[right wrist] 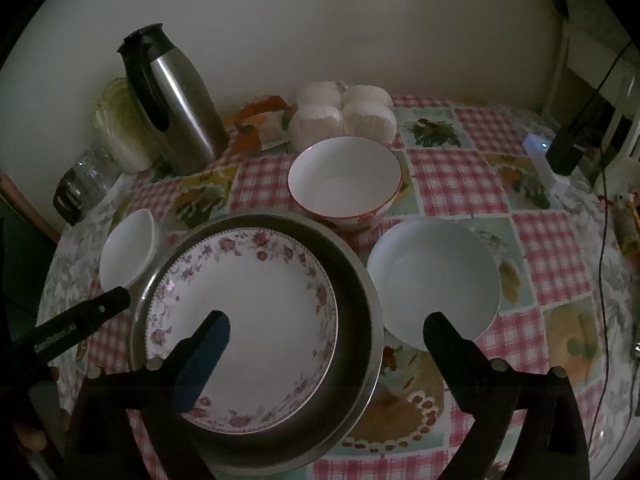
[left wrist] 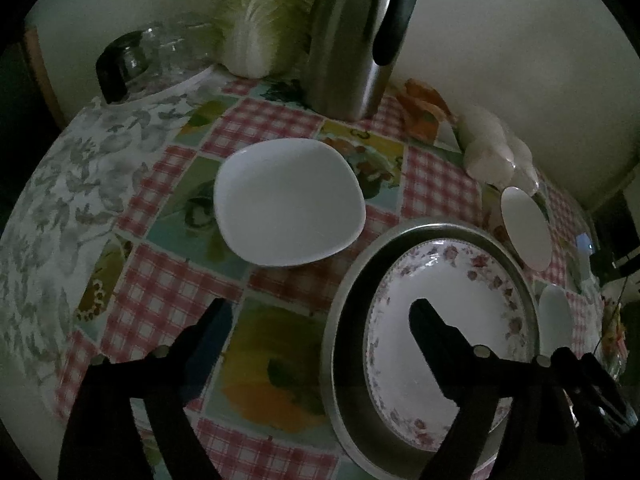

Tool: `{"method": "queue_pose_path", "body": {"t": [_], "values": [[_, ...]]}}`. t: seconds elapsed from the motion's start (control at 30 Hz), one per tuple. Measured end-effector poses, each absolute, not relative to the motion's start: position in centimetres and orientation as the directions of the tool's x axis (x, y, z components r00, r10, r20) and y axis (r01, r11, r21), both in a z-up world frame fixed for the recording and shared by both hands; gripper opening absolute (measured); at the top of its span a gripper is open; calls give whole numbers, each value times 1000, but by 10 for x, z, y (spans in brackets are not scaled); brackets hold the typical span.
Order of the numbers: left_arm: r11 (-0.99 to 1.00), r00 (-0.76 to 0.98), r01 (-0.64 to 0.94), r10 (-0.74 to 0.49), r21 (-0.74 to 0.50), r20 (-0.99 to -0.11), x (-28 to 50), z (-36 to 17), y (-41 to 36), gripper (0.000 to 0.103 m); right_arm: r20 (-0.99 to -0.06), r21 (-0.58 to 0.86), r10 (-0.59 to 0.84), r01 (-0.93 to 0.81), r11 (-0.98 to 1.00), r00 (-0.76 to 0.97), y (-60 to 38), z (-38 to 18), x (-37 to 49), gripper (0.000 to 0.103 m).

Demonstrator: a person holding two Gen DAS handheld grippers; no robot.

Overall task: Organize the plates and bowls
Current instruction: 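Move both tools to the red-rimmed white bowl beside the basin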

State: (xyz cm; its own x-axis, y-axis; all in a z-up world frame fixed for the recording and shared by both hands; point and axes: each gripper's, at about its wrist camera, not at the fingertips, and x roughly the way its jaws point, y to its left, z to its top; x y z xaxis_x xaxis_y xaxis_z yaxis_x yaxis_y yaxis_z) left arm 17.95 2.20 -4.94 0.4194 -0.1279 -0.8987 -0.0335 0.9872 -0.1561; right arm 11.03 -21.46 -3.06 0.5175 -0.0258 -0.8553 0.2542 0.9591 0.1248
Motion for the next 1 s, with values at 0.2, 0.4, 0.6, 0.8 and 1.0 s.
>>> {"method": "queue_pose_path", "body": {"t": [0.2,0.4,0.6,0.8,1.0], "values": [[988,444,-54,-105,-144,-890,179,-46,20,99,-845,130,-37,271,954,533,-223,-25,107,103],[988,473,-54,-103,-145,-875,182,-40,17,100,-836,147,-42,298,943,547,-239,-17,105,103],[986,510,-54,-108,-157,-853,189,-33,11,100,-825,165,-50,323,932,564,-258,-9,106,103],[988,574,-16,-118,-156,-810,195,-24,-4,100,-815,179,-54,339,924,577,-270,-8,109,103],[991,619,25,-120,-133,-776,203,-14,-18,100,-800,169,-75,343,924,595,-278,-6,116,103]]}}
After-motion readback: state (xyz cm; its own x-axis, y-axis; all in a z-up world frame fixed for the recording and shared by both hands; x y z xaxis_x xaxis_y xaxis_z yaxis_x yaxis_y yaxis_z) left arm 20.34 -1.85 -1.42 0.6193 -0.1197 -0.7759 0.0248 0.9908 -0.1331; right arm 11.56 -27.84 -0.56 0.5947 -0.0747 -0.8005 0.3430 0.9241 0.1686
